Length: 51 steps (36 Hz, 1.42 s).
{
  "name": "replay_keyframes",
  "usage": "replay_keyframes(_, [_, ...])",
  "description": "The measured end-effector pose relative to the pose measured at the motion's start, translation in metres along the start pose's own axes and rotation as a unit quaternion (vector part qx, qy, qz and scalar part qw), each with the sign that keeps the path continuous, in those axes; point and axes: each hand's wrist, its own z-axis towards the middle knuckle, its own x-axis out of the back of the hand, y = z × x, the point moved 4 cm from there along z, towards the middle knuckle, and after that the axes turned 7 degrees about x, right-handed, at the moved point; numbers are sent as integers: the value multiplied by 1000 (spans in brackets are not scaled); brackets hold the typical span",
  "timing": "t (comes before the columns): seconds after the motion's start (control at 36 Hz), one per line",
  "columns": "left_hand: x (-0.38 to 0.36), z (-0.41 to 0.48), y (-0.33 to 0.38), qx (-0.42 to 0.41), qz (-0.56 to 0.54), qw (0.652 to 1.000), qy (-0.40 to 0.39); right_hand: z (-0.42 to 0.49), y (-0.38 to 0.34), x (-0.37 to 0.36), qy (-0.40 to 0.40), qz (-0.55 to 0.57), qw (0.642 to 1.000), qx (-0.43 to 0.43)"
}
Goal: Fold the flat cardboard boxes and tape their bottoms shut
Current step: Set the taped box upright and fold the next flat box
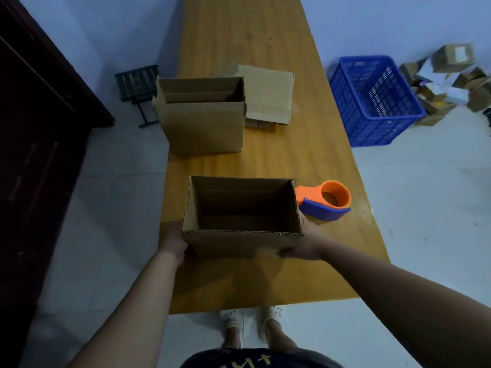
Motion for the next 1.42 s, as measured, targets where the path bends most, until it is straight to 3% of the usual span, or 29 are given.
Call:
replay_keyframes(0.11, [-6,-24,36,-45,-60,995,-62,8,3,0,-4,-48,999,7])
replay_keyframes(0.19, [-2,-34,60,-178,37,979,-95,13,7,-1,-8,-65,998,9])
replay_keyframes(0.28, [-5,-40,64,-230,100,958,-140,14,9,0,1,-72,997,12])
replay_keyframes(0.39, [-14,-46,62,-237,119,958,-111,15,8,3,2,-132,991,28])
replay_keyframes(0.5, [-23,-47,58,-259,201,943,-51,15,3,10,-59,-211,975,40])
replay_keyframes(0.64, [-22,-39,61,-257,228,938,-55,22,3,30,-63,-114,991,-12])
replay_keyframes(0.69, [-22,-37,62,-243,201,947,-62,19,-3,45,-40,10,999,-35])
replay_keyframes(0.78, [-22,-31,56,-212,162,961,-74,10,-14,63,7,278,959,-52])
replay_keyframes(0.83, [-21,-26,49,-173,182,967,-52,6,-20,67,31,367,929,-49])
replay_keyframes(0.94, [-23,-22,42,-156,225,961,-18,9,-23,58,27,373,925,-62])
replay_keyframes(1.14, [-24,-23,40,-161,211,964,-3,14,-15,29,45,395,911,-111])
replay_keyframes(1.42, [-14,-42,54,-279,122,951,-46,17,-14,30,61,400,907,-116])
